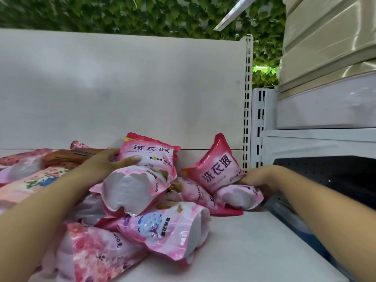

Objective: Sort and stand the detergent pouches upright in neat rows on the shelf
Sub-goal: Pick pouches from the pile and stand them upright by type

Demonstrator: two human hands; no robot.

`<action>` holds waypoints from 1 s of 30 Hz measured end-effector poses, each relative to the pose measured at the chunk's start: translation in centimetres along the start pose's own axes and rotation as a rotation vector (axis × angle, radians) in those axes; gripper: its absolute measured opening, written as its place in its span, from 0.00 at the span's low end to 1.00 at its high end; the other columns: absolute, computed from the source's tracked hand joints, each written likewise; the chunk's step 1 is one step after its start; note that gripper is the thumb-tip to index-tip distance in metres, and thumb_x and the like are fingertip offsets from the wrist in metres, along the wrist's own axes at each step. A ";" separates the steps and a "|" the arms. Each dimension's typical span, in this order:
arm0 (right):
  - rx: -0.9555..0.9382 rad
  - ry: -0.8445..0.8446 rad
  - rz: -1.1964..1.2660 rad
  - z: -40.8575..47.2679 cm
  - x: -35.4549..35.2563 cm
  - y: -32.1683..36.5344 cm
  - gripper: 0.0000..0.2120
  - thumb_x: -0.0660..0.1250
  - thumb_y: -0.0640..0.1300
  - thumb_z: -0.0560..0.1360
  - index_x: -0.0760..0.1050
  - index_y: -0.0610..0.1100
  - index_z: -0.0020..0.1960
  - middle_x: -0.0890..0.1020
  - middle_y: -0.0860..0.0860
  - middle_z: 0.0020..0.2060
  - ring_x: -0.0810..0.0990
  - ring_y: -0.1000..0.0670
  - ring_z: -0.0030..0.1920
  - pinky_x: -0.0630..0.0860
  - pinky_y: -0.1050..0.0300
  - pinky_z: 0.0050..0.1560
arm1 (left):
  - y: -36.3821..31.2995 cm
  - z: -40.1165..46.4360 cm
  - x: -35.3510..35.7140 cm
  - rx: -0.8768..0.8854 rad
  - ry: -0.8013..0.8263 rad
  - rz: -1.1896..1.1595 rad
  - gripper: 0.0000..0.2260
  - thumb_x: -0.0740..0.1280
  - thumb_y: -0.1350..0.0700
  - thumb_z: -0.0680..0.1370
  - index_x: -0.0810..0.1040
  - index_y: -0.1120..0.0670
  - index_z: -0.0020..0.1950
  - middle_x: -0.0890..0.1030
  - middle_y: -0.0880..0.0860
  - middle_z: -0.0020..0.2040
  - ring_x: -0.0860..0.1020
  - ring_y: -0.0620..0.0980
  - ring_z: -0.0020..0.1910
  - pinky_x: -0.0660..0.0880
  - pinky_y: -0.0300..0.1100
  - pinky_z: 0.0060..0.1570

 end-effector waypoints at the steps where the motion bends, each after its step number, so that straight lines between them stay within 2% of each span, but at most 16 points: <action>1: 0.029 0.025 0.031 -0.3 0.5 -0.3 0.15 0.66 0.54 0.72 0.74 0.43 0.48 0.80 0.45 0.42 0.78 0.47 0.40 0.76 0.52 0.46 | -0.1 -0.1 -0.1 -0.005 0.002 0.006 0.35 0.66 0.26 0.52 0.76 0.46 0.51 0.78 0.53 0.57 0.75 0.52 0.56 0.67 0.44 0.55; 3: 0.066 0.029 0.034 -1.2 0.8 -0.8 0.14 0.64 0.55 0.73 0.71 0.43 0.45 0.76 0.47 0.33 0.73 0.50 0.32 0.73 0.57 0.42 | 0.1 0.1 -0.1 0.007 -0.017 0.016 0.42 0.68 0.25 0.51 0.75 0.49 0.57 0.76 0.55 0.61 0.73 0.54 0.60 0.66 0.45 0.58; 5: 0.009 -0.098 -0.026 -1.7 -0.3 -0.4 0.19 0.62 0.57 0.75 0.71 0.43 0.55 0.78 0.48 0.38 0.75 0.51 0.34 0.75 0.60 0.38 | 0.1 0.3 -0.2 0.001 -0.057 0.014 0.44 0.69 0.30 0.57 0.70 0.52 0.67 0.71 0.57 0.68 0.69 0.55 0.65 0.64 0.46 0.62; 6: -0.087 -0.150 0.034 -2.1 -0.7 0.5 0.22 0.65 0.58 0.73 0.71 0.44 0.59 0.79 0.49 0.44 0.77 0.51 0.39 0.76 0.61 0.38 | 0.0 0.4 -0.2 0.004 -0.062 0.017 0.45 0.70 0.31 0.58 0.67 0.53 0.69 0.69 0.57 0.69 0.68 0.56 0.67 0.63 0.47 0.64; 8: -0.199 -0.151 0.310 -2.2 -0.9 1.3 0.26 0.72 0.58 0.67 0.73 0.44 0.57 0.80 0.48 0.49 0.78 0.49 0.46 0.77 0.58 0.46 | 0.0 0.6 -0.1 0.015 -0.043 0.027 0.49 0.70 0.29 0.57 0.66 0.54 0.70 0.68 0.57 0.70 0.68 0.56 0.67 0.63 0.48 0.65; 10: -0.189 -0.198 0.613 -1.9 -0.6 1.3 0.23 0.73 0.54 0.67 0.74 0.40 0.53 0.81 0.45 0.46 0.78 0.48 0.42 0.76 0.56 0.46 | -0.2 0.4 -0.1 0.026 -0.035 0.050 0.51 0.69 0.27 0.55 0.66 0.55 0.71 0.68 0.57 0.70 0.67 0.56 0.68 0.62 0.49 0.67; 13: -0.196 -0.465 0.705 -1.9 -0.8 1.1 0.17 0.73 0.47 0.69 0.75 0.38 0.53 0.81 0.40 0.49 0.81 0.42 0.45 0.78 0.50 0.48 | -0.4 0.2 -0.2 0.032 -0.040 0.021 0.60 0.67 0.26 0.43 0.67 0.55 0.70 0.69 0.58 0.69 0.68 0.57 0.67 0.63 0.50 0.67; 14: -0.249 -0.555 0.759 -2.2 -1.1 1.5 0.12 0.71 0.46 0.71 0.76 0.40 0.50 0.82 0.40 0.48 0.82 0.41 0.47 0.79 0.46 0.51 | -0.3 0.3 -0.2 0.033 -0.049 0.023 0.60 0.68 0.27 0.41 0.67 0.55 0.69 0.70 0.58 0.69 0.69 0.57 0.66 0.63 0.50 0.67; 16: -0.394 -0.736 0.887 -4.0 -2.6 3.0 0.04 0.67 0.45 0.74 0.74 0.45 0.45 0.82 0.42 0.48 0.82 0.41 0.48 0.78 0.43 0.53 | 0.1 0.4 -0.2 0.021 -0.047 0.034 0.54 0.68 0.31 0.47 0.67 0.54 0.69 0.70 0.58 0.69 0.69 0.57 0.66 0.63 0.49 0.66; 18: -0.575 -0.883 0.944 -5.8 -4.3 4.0 0.06 0.66 0.47 0.75 0.73 0.45 0.48 0.81 0.44 0.49 0.81 0.44 0.49 0.77 0.45 0.54 | 0.2 0.6 -0.3 0.035 -0.054 0.040 0.53 0.66 0.29 0.48 0.68 0.54 0.69 0.71 0.57 0.68 0.69 0.56 0.66 0.64 0.49 0.66; 20: -0.660 -0.952 0.910 -6.7 -4.6 4.5 0.12 0.65 0.52 0.75 0.72 0.44 0.52 0.80 0.46 0.50 0.79 0.46 0.50 0.76 0.50 0.54 | 0.2 0.7 -0.2 0.045 -0.047 0.017 0.51 0.67 0.26 0.52 0.68 0.54 0.69 0.71 0.57 0.68 0.69 0.56 0.65 0.64 0.48 0.65; 23: -0.494 -0.827 0.867 -4.1 -2.5 2.9 0.24 0.60 0.57 0.76 0.66 0.43 0.66 0.76 0.48 0.56 0.75 0.43 0.60 0.71 0.52 0.56 | 0.5 1.2 0.0 0.044 -0.056 0.007 0.37 0.70 0.37 0.66 0.68 0.55 0.68 0.70 0.58 0.69 0.69 0.56 0.66 0.63 0.46 0.63; 25: -0.293 -0.644 0.796 -2.0 -0.5 1.6 0.31 0.55 0.60 0.77 0.60 0.41 0.71 0.72 0.44 0.65 0.68 0.40 0.67 0.66 0.49 0.62 | 0.6 1.3 0.1 0.037 -0.044 0.016 0.35 0.67 0.40 0.66 0.68 0.55 0.69 0.69 0.58 0.69 0.68 0.56 0.67 0.63 0.46 0.63; 26: -0.253 -0.598 0.753 -1.5 0.0 1.4 0.32 0.54 0.62 0.77 0.59 0.41 0.72 0.68 0.43 0.68 0.66 0.40 0.69 0.64 0.47 0.65 | 0.5 1.3 0.2 0.036 -0.034 0.010 0.36 0.67 0.40 0.65 0.68 0.54 0.69 0.69 0.57 0.69 0.68 0.56 0.67 0.63 0.46 0.63; 28: -0.266 -0.583 0.722 -1.3 0.2 1.3 0.32 0.54 0.62 0.76 0.59 0.41 0.72 0.66 0.42 0.70 0.65 0.40 0.69 0.62 0.45 0.67 | 0.3 1.2 0.3 0.020 -0.021 0.005 0.35 0.66 0.39 0.65 0.68 0.54 0.68 0.69 0.57 0.69 0.69 0.55 0.65 0.63 0.46 0.62; 30: -0.301 -0.616 0.742 -1.6 0.2 1.4 0.29 0.56 0.59 0.77 0.61 0.41 0.70 0.69 0.43 0.68 0.68 0.41 0.67 0.64 0.47 0.64 | 0.1 1.0 0.2 0.006 0.014 0.030 0.30 0.65 0.38 0.69 0.70 0.54 0.66 0.71 0.56 0.67 0.70 0.53 0.61 0.63 0.44 0.58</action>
Point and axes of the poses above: each hand's wrist, its own z-axis towards the middle knuckle, its own x-axis out of the palm, y = z × x, the point moved 6 cm from there along z, towards the middle knuckle
